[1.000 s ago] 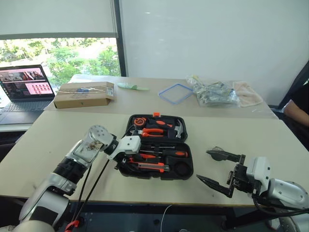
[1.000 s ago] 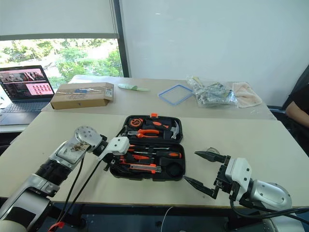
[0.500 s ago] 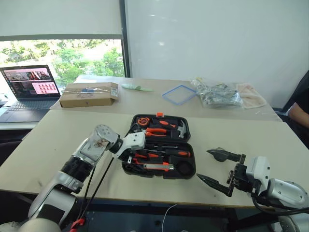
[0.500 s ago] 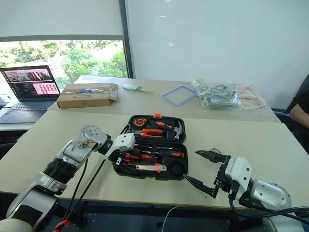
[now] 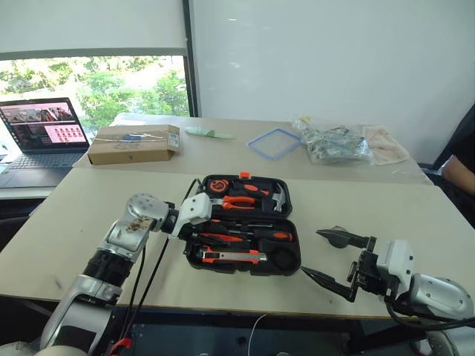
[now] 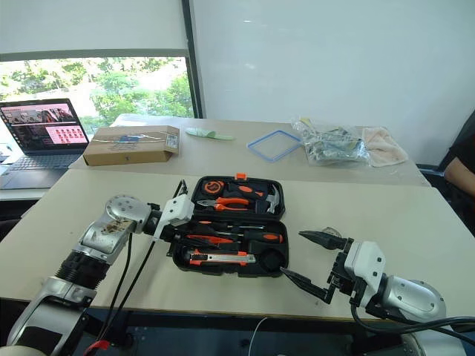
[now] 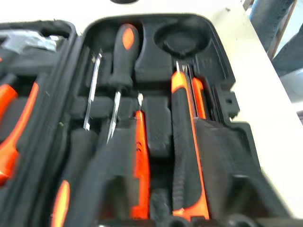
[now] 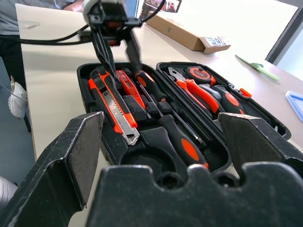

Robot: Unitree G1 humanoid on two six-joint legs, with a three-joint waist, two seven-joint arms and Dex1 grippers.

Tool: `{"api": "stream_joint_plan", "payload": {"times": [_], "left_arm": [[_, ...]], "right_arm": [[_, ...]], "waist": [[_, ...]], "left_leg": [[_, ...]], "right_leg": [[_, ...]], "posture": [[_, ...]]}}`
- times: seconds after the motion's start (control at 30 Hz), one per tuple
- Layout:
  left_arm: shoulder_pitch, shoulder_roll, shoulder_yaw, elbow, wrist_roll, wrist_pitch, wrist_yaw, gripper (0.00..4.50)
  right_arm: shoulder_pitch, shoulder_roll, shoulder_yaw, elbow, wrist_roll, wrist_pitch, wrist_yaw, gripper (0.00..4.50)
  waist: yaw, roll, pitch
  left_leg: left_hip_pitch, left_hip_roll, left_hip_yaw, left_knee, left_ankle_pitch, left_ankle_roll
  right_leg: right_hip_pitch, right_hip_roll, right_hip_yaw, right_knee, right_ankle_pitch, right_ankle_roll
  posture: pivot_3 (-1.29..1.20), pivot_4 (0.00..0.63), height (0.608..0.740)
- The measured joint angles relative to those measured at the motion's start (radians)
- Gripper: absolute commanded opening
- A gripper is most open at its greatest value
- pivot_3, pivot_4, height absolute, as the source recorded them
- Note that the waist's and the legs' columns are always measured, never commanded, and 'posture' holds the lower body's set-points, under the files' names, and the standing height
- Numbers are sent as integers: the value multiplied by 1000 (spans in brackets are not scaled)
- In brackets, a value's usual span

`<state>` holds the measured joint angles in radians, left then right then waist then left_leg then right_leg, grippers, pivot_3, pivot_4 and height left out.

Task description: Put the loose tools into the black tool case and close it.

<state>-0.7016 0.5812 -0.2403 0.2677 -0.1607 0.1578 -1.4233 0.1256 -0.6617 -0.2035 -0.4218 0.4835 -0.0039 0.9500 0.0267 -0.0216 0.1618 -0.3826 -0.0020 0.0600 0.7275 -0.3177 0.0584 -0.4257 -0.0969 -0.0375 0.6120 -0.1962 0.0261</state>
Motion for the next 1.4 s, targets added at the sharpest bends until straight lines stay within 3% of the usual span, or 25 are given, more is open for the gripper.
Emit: {"api": "stream_joint_plan", "payload": {"times": [0.03,0.73,0.93,1.03,1.13,1.23,1.4], "left_arm": [[7,-1,-1,0,0,-5,-1,48],[50,1,-90,-38,123,-26,91,48],[80,-17,-73,-55,111,-12,117,48],[141,-46,-14,-43,23,-55,100,48],[177,-56,81,-18,-76,-90,98,735],[194,-9,187,-34,-149,-110,93,2000],[295,93,258,-17,-191,-152,11,3493]], "right_arm": [[0,0,0,0,0,0,0,4500],[28,7,-3,0,-9,0,-25,4500],[67,6,-26,-5,-8,0,-37,4500],[150,-7,-106,-16,2,4,-37,4500],[256,-22,-214,-11,14,12,-21,4500],[325,-21,-269,31,6,-1,-1,4500],[375,-46,-298,119,-51,-5,9,4500]], "waist": [[-1,0,0],[0,5,-5],[8,13,-12],[11,14,-12],[10,12,-11],[4,12,-11],[-15,13,-11]], "left_leg": [[0,0,0,0,0,0],[10,0,1,0,-2,3],[11,-1,1,0,-2,4],[7,-1,2,0,-3,5],[1,0,1,0,-3,4],[4,0,1,0,-3,5],[8,0,3,-1,-3,5]], "right_leg": [[0,0,0,0,0,0],[8,0,2,0,0,0],[9,-1,3,0,-1,2],[5,-2,4,1,-2,2],[0,-2,2,0,-2,2],[2,-2,2,0,-2,2],[4,-2,5,0,-2,2]], "posture": [[0,150,740],[0,150,740],[0,150,740],[0,150,740],[0,150,740],[0,150,740],[0,150,740]]}}
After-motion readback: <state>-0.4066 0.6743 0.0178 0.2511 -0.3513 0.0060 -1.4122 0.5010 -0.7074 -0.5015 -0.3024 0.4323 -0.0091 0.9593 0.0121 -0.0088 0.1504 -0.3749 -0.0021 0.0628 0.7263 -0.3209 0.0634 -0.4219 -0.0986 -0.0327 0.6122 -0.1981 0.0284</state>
